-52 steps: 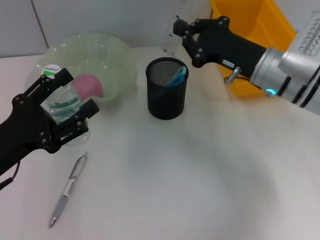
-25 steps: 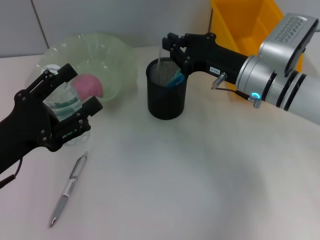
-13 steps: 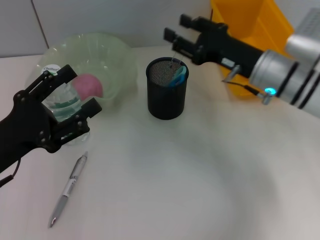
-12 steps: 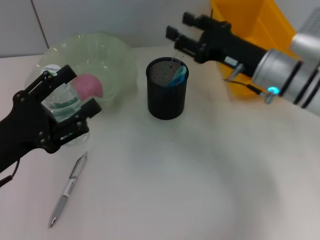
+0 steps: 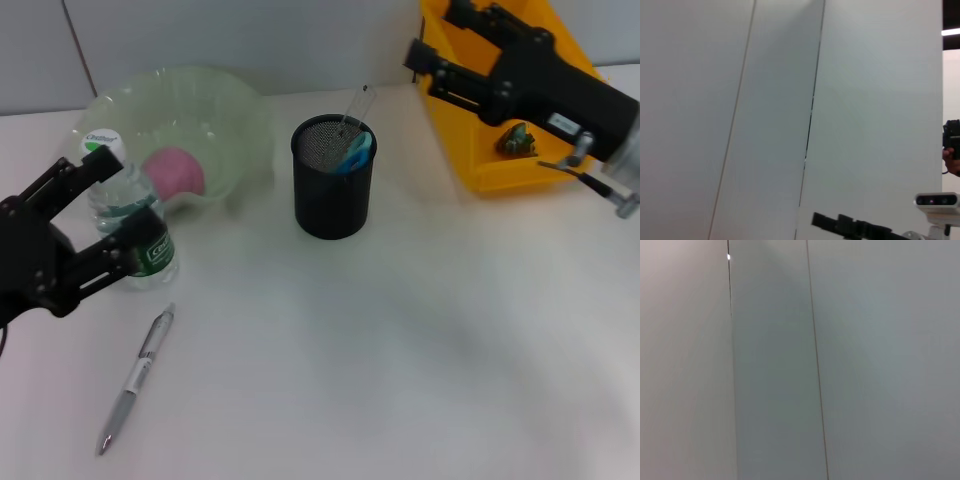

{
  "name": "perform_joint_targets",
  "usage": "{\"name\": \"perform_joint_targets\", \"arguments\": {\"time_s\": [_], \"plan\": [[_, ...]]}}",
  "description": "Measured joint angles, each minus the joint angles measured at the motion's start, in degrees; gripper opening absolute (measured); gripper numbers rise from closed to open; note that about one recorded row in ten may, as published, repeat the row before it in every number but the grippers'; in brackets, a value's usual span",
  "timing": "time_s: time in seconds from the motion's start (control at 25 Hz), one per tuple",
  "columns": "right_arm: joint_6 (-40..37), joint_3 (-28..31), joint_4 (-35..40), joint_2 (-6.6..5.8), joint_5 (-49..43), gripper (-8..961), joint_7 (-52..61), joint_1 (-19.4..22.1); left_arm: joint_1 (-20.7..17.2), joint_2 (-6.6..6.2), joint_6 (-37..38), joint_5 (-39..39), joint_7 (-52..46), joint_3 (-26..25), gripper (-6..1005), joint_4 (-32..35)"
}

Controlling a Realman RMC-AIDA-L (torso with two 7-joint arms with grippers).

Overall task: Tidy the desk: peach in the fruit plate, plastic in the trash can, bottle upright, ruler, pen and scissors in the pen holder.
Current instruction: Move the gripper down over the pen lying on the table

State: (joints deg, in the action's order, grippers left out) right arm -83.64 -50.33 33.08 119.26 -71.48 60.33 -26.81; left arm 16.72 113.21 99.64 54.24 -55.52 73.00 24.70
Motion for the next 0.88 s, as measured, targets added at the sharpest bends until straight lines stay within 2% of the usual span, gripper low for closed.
{"name": "perform_joint_targets", "arguments": {"time_s": [0.04,0.08,0.24,0.28,0.32,0.44,0.48,0.52,0.56,0.68,0.72,0.84,0.88], "plan": [[-0.2,-0.1,0.6,-0.01,0.0,820,0.2,0.6,-0.8,-0.02,-0.5,0.2,-0.7,-0.3,854,0.9],[-0.4,-0.5,2.0,-0.06,-0.1,819,0.4,1.7,-3.2,0.62,-2.5,0.4,-1.3,-1.3,854,4.2],[-0.4,-1.1,3.0,-0.08,-0.5,817,0.8,2.5,-4.5,1.24,-3.6,0.4,-1.2,-2.0,854,6.3],[-0.2,-1.1,3.1,-0.08,-0.7,817,0.9,2.6,-7.6,3.42,-6.6,0.9,0.9,-3.6,854,11.4],[-0.1,-1.2,3.1,-0.08,-0.7,817,0.9,2.6,-8.6,4.22,-7.9,1.2,2.1,-4.0,854,13.1],[0.1,-1.6,3.1,-0.08,-0.8,817,1.0,2.5,-10.8,5.60,-11.3,0.8,6.5,-4.2,853,16.1],[0.2,-1.9,3.1,-0.08,-0.8,817,1.2,2.3,-11.3,5.89,-12.4,-2.1,12.6,-3.2,853,15.1],[0.3,-2.0,3.1,-0.08,-1.0,817,1.5,2.3,-11.3,5.91,-12.5,-3.9,15.2,-2.6,853,14.2],[0.5,-2.0,3.2,-0.08,-1.4,817,2.2,2.1,-11.1,5.92,-12.3,-9.5,21.9,-1.0,853,11.3],[0.9,-2.1,3.5,-0.11,-2.2,817,3.0,1.9,-11.1,5.93,-12.2,-12.4,25.2,-0.1,845,9.9],[1.0,-2.1,3.5,-0.12,-2.5,817,3.2,1.9,-11.1,5.93,-12.1,-21.2,33.1,3.6,842,7.4],[1.2,-2.2,3.7,-0.13,-2.9,817,3.3,1.8,-11.1,5.94,-12.2,-24.8,35.9,5.6,839,6.7],[1.4,-2.3,3.8,-0.13,-3.0,817,3.4,1.8,-11.2,5.94,-12.7,-29.5,38.5,8.1,838,6.4]]}}
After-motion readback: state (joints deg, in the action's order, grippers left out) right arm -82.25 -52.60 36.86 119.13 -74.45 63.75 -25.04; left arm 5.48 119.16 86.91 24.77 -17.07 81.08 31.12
